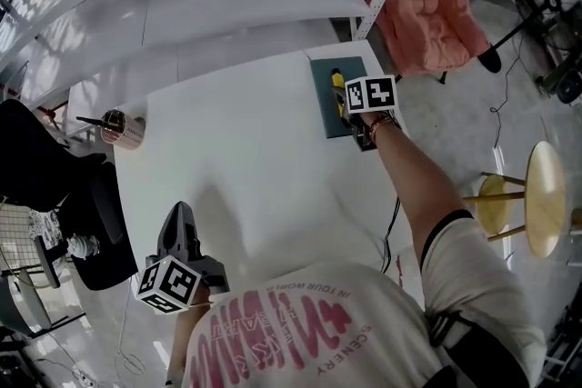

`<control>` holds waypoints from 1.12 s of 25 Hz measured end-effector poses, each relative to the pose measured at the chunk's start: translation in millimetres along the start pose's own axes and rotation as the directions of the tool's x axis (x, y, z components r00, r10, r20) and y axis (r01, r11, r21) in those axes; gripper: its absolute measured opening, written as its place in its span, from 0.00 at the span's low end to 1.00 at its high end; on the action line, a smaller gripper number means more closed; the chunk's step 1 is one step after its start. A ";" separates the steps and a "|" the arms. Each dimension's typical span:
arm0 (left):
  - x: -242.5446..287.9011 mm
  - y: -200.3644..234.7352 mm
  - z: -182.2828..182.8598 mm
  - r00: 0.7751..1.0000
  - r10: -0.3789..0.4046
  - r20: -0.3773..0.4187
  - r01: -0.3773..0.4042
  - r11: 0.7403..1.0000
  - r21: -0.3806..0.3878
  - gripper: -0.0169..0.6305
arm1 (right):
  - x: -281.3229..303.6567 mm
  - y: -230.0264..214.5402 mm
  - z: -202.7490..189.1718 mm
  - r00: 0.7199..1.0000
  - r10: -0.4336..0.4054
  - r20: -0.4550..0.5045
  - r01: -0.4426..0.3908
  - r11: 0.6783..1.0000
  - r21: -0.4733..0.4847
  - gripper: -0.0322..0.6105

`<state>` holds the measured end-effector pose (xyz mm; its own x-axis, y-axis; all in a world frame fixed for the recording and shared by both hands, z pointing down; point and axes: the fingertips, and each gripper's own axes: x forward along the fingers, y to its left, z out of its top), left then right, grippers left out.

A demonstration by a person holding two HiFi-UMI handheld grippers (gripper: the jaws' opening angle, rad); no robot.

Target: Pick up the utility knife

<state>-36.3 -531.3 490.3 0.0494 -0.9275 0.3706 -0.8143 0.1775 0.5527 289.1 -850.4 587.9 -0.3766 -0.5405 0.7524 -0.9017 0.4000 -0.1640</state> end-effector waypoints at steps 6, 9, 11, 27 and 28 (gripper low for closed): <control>-2.4 1.5 -5.5 1.000 0.000 -0.010 0.000 1.000 -0.001 0.06 | 3.5 0.0 -2.9 0.999 -0.047 -0.011 0.047 0.999 0.012 0.37; -4.6 2.6 -4.9 1.000 -0.002 -0.008 0.002 1.000 0.000 0.06 | 4.6 1.9 -3.8 0.997 -0.077 -0.022 0.077 0.997 -0.010 0.38; -5.8 5.3 -6.1 1.000 0.003 -0.008 -0.003 1.000 -0.009 0.06 | 4.2 1.9 -4.0 0.995 -0.097 -0.023 0.096 0.995 -0.027 0.38; -19.0 8.8 -7.6 1.000 0.012 0.003 -0.012 1.000 -0.010 0.06 | 0.7 3.8 -9.4 0.991 -0.112 -0.073 0.115 0.992 0.045 0.27; -20.1 9.6 -7.0 1.000 0.014 0.004 -0.014 1.000 -0.009 0.06 | 0.1 4.0 -10.2 0.991 -0.111 -0.076 0.115 0.992 0.052 0.27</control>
<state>-41.1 -508.7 493.4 0.0359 -0.9264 0.3749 -0.8094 0.1931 0.5547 287.6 -841.3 593.8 -0.2573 -0.5238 0.8120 -0.9487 0.2967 -0.1092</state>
